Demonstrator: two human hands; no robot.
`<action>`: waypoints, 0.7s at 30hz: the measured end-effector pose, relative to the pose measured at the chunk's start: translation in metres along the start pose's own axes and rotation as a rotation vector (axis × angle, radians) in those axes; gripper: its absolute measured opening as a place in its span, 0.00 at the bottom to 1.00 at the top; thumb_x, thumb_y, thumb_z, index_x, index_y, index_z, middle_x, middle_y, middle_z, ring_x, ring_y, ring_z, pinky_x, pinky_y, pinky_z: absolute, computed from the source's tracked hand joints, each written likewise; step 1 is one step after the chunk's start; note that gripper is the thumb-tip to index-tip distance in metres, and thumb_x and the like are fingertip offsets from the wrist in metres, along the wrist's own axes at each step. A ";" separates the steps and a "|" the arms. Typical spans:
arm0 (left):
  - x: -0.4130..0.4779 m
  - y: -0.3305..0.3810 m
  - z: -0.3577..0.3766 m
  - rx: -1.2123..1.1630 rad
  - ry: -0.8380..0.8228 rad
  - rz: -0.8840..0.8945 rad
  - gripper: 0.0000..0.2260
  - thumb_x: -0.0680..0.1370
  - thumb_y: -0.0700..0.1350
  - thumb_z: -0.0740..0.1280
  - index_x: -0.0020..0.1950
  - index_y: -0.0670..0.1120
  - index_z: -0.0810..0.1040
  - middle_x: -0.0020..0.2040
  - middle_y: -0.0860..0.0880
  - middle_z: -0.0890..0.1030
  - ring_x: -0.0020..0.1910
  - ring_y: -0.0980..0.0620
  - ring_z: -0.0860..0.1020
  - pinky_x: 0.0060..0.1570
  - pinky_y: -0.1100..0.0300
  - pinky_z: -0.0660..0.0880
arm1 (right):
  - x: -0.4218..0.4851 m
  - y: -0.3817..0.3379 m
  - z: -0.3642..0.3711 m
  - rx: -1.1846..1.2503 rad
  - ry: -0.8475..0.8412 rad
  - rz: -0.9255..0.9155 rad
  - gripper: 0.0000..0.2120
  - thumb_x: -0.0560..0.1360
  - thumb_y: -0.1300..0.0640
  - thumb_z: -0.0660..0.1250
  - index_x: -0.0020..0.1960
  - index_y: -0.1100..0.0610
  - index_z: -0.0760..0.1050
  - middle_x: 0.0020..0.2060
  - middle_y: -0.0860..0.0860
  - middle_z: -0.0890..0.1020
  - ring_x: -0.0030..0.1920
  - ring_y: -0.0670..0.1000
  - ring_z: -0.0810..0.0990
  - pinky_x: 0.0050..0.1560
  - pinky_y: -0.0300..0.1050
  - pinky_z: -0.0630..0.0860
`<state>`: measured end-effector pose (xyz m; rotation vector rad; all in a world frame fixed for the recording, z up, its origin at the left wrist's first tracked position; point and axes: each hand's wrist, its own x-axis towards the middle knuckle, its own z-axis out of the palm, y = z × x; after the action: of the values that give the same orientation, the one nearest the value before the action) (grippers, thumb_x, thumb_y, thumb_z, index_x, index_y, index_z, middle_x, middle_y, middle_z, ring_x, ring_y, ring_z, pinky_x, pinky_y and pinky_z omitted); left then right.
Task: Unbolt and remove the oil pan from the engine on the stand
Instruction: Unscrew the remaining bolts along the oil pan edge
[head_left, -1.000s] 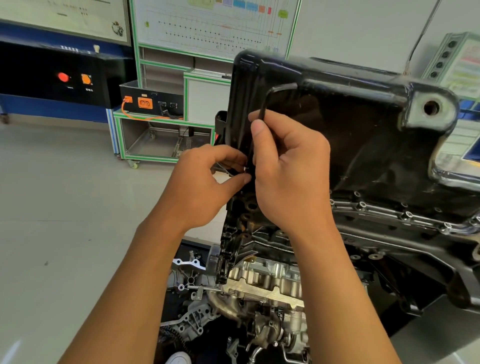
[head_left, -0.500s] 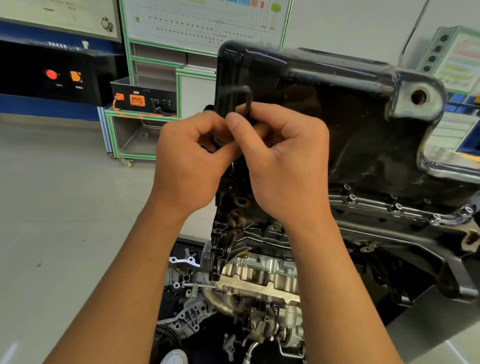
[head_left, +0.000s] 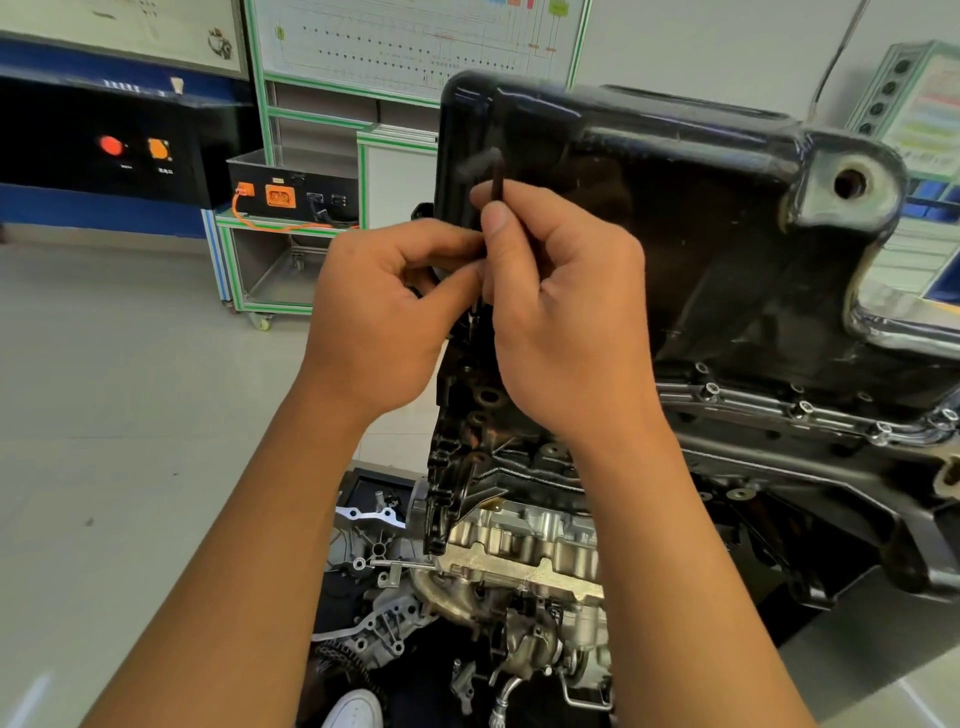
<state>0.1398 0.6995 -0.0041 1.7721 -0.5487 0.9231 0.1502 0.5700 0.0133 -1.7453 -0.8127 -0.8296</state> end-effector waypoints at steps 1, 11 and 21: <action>0.000 0.000 0.001 0.012 0.028 0.003 0.07 0.78 0.40 0.70 0.55 0.47 0.81 0.45 0.51 0.84 0.44 0.50 0.84 0.44 0.51 0.81 | 0.000 0.000 0.000 0.005 0.007 -0.007 0.08 0.81 0.60 0.65 0.51 0.61 0.83 0.33 0.47 0.80 0.35 0.48 0.79 0.37 0.53 0.77; 0.002 -0.002 0.004 -0.016 -0.002 0.011 0.10 0.77 0.38 0.71 0.59 0.44 0.81 0.48 0.47 0.84 0.49 0.51 0.83 0.48 0.55 0.81 | -0.002 0.005 0.010 0.143 0.211 -0.030 0.06 0.75 0.63 0.73 0.42 0.64 0.85 0.34 0.56 0.84 0.37 0.55 0.84 0.37 0.56 0.80; 0.001 -0.002 -0.002 0.010 -0.071 0.011 0.09 0.78 0.37 0.69 0.53 0.49 0.81 0.43 0.50 0.84 0.43 0.53 0.83 0.42 0.64 0.78 | -0.005 0.001 0.007 -0.007 0.148 -0.101 0.06 0.78 0.63 0.68 0.49 0.64 0.83 0.36 0.55 0.82 0.38 0.53 0.80 0.40 0.54 0.77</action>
<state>0.1410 0.7026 -0.0036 1.8181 -0.6011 0.8743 0.1498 0.5759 0.0069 -1.6382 -0.8041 -1.0183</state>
